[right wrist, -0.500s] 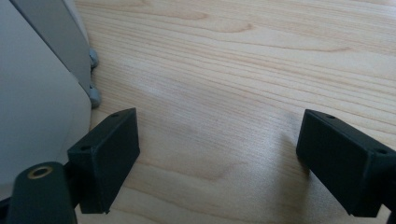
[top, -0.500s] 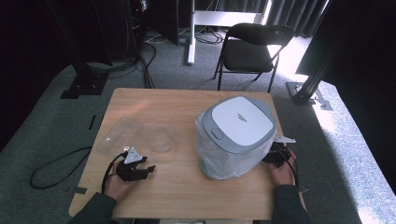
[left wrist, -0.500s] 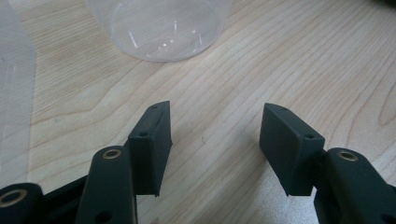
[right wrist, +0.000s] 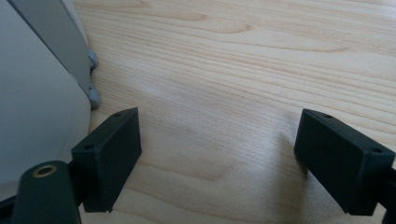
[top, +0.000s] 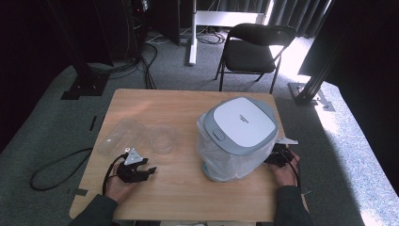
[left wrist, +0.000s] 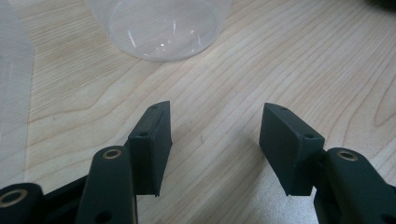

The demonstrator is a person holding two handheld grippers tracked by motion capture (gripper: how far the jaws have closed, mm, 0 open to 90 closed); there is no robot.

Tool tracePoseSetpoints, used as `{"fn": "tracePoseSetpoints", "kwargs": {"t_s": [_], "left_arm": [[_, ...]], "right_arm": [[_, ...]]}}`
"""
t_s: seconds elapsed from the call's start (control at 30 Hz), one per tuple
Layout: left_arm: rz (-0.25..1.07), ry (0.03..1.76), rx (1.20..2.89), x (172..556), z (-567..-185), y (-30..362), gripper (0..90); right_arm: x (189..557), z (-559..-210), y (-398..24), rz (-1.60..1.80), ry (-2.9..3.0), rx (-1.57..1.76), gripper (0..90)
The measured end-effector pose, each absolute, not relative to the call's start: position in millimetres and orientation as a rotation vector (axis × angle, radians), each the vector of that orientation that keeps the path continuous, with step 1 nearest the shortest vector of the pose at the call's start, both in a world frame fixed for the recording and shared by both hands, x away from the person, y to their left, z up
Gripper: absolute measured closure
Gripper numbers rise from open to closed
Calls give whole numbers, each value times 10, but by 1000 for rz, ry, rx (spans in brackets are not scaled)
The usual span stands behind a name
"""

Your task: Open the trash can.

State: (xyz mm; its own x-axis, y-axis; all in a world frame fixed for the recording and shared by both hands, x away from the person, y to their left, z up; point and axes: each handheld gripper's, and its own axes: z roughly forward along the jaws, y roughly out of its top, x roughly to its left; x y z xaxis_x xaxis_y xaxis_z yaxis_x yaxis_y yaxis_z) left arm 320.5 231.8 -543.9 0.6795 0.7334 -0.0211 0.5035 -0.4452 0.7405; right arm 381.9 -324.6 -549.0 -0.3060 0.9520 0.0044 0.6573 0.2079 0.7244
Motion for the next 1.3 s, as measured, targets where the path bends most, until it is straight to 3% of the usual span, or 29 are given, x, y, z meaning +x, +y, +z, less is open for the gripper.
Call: {"fn": "tracePoseSetpoints", "kwargs": {"t_s": [0.3,0.57,1.3], "left_arm": [[431,958,2150,3196,-5440,2300,434],[390,974,2130,3196,-5392,2325,443],[384,892,2052,3212,-4968,2275,448]], "right_arm": [[3813,-5490,-3235,874,2031,1500,145],[3811,-5490,-3232,874,2027,1503,147],[3807,-5488,-3226,873,2022,1509,146]]}}
